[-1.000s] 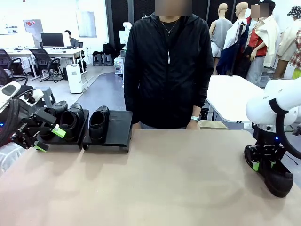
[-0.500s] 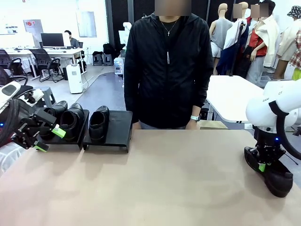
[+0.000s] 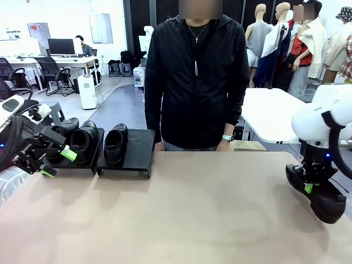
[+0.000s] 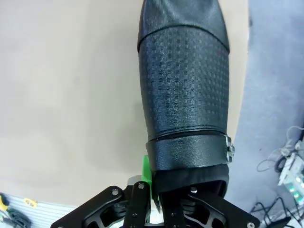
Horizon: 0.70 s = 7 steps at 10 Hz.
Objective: Organize the shoes by placing them on the stand.
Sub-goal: Pick up one Shoe and place it in the middle of the table.
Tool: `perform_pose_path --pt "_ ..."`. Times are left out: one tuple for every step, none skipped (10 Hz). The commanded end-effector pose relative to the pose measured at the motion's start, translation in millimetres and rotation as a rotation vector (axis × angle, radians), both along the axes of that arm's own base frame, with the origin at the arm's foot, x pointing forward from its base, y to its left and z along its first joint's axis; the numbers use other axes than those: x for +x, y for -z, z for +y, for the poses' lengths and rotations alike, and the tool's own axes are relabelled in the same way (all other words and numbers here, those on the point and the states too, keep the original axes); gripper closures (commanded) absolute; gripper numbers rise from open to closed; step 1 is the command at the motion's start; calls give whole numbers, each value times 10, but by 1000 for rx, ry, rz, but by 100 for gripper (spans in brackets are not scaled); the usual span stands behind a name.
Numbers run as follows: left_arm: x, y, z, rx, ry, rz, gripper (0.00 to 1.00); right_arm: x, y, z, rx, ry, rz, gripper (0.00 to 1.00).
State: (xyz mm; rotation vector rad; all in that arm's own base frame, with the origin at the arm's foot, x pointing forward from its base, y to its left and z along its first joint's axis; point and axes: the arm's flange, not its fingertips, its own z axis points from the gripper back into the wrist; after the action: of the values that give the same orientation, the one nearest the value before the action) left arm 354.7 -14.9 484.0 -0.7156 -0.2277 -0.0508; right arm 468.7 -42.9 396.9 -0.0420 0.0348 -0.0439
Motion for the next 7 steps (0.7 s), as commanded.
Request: perform_pose_path --pt "-13 11 14 -15 3 -9 0 -646 -678 373 49 95 -136 100" --pt "-13 11 14 -15 3 -9 0 -844 -790 453 26 34 -183 100" --pt "-13 11 14 -15 3 -9 0 -930 -804 442 73 -17 -199 100" --pt "-13 11 14 -15 3 -9 0 -528 -649 293 33 30 -108 100" --pt "-13 11 14 -15 3 -9 0 -528 -649 293 33 30 -108 100" --pt "-13 11 14 -15 3 -9 0 -528 -649 293 33 30 -108 100" --pt "-13 11 14 -15 3 -9 0 -528 -649 293 33 30 -108 100"
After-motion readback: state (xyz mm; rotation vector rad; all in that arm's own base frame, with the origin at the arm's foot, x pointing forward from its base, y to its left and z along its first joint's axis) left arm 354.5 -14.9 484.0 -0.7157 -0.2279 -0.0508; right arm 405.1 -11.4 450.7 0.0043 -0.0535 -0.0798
